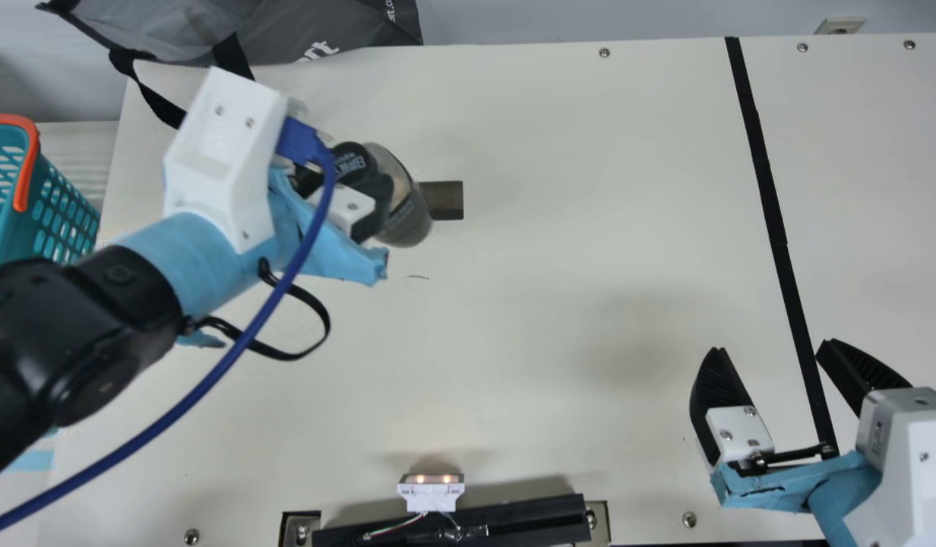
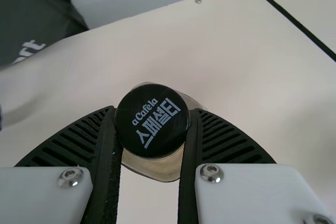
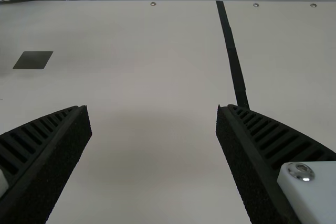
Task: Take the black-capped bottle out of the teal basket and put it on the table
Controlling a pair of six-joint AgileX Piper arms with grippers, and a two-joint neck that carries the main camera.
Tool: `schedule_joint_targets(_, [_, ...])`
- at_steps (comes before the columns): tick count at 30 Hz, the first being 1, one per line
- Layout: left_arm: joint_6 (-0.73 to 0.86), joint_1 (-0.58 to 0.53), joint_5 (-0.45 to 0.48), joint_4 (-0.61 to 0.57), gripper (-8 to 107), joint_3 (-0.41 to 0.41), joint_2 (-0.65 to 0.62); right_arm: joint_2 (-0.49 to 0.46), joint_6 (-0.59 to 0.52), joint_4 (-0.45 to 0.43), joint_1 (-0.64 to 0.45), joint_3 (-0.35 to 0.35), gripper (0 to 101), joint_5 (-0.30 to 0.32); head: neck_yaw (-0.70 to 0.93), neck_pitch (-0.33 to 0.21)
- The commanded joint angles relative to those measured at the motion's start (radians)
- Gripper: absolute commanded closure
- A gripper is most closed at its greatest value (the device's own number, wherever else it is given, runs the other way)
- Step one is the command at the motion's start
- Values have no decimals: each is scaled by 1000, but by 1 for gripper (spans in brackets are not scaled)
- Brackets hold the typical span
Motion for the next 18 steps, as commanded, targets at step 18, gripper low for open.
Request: schedule_joint_targets(18, [46, -100, 23, -6, 99, 0, 28, 0, 0, 0, 0, 0, 10, 0, 8, -4])
